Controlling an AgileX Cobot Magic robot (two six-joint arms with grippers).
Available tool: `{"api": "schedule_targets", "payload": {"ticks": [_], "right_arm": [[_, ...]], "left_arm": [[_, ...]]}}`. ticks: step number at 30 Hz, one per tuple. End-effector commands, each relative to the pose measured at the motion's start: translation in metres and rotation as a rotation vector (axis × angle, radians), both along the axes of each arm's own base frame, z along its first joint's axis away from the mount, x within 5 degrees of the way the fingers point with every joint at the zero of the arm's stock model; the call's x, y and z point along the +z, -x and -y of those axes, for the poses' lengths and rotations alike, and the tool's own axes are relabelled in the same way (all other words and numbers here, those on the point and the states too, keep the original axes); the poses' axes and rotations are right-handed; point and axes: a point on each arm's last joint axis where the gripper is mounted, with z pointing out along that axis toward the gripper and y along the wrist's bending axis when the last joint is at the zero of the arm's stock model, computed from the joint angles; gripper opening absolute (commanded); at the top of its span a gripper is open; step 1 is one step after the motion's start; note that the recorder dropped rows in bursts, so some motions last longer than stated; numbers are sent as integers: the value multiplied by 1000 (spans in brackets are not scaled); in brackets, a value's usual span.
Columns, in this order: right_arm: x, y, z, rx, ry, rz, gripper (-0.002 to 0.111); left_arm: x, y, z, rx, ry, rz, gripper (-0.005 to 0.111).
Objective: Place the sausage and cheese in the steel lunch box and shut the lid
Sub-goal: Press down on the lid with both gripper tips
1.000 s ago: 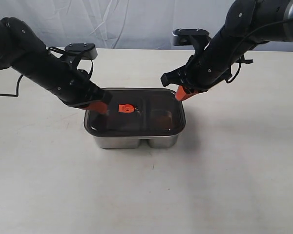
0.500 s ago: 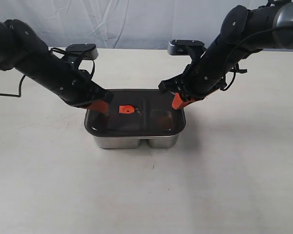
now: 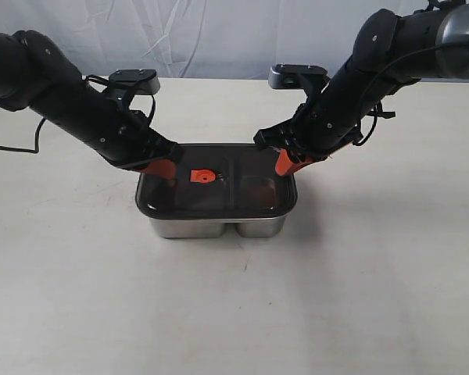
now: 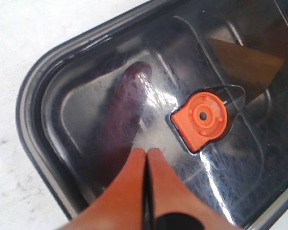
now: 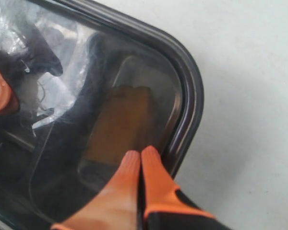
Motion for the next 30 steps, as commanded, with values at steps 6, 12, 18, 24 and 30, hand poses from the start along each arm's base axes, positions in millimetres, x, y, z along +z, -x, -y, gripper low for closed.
{"api": "schedule_targets", "payload": {"ticks": [6,12,18,24,30], "right_arm": [[-5,1,0,13,9,-18,-1],[-5,1,0,13,10,-19,-1],[-23,0,-1,15,30,-71,-1],[-37,1,-1,20,48,-112,-1],[-37,2,0,23,49,-119,-1]], "left_arm": [[-20,1,-1,-31,-59,-38,0],[-39,2,0,-43,-64,-117,0],[-40,2,0,-41,-63,-121,0],[-40,2,0,-43,-65,-120,0],[-40,3,0,-44,-63,-125,0]]}}
